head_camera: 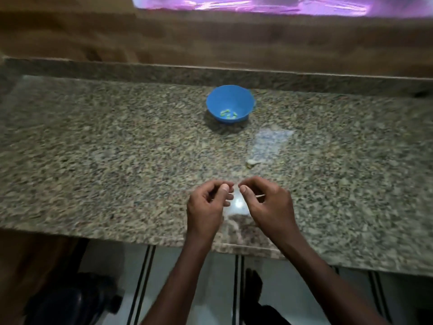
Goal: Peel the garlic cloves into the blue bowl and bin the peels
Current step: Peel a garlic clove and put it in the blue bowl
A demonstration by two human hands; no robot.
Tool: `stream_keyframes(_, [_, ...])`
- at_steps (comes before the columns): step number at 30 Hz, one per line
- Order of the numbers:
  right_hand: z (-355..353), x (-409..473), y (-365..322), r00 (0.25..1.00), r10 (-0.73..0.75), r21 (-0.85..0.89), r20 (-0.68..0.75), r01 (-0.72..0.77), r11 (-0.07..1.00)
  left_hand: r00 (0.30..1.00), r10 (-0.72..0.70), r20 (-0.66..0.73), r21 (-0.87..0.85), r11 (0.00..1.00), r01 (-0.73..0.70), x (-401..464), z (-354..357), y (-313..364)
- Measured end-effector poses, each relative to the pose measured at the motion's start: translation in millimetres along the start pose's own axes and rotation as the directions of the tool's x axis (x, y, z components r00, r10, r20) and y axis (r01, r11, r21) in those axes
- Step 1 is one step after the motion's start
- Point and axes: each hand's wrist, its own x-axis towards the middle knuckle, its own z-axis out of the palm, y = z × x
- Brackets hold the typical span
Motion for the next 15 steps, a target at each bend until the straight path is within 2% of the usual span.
stream_keyframes(3, [-18.6,20.5,40.6,0.998,0.07,-0.051,0.0,-0.069,0.996,1.0,-0.001,-0.008,0.138,0.99,0.002,27.7,36.6,-19.3])
stream_keyframes(6, [-28.2,41.3,77.2,0.99,0.137,-0.125,-0.041,-0.141,0.982,0.995,0.09,-0.029,0.414,0.908,-0.07,58.5,61.5,-44.6])
stream_keyframes(8, [-30.2,58.1,98.8,0.976,0.21,-0.185,-0.064,-0.219,0.958,0.989,0.145,0.021,0.607,0.784,-0.128,80.4,71.4,-61.0])
stream_keyframes(10, [-29.8,77.3,118.0,0.96,0.26,-0.247,-0.108,-0.279,0.928,0.984,0.158,0.079,0.774,0.613,-0.161,98.3,75.7,-77.8])
stream_keyframes(12, [-28.7,96.6,132.2,0.95,0.276,-0.284,-0.148,-0.308,0.908,0.979,0.169,0.11,0.875,0.45,-0.176,106.7,76.7,-92.0])
stream_keyframes(15, [-26.1,118.6,142.6,0.955,0.267,-0.334,-0.13,-0.296,0.895,0.973,0.189,0.134,0.914,0.354,-0.195,107.5,77.5,-101.5])
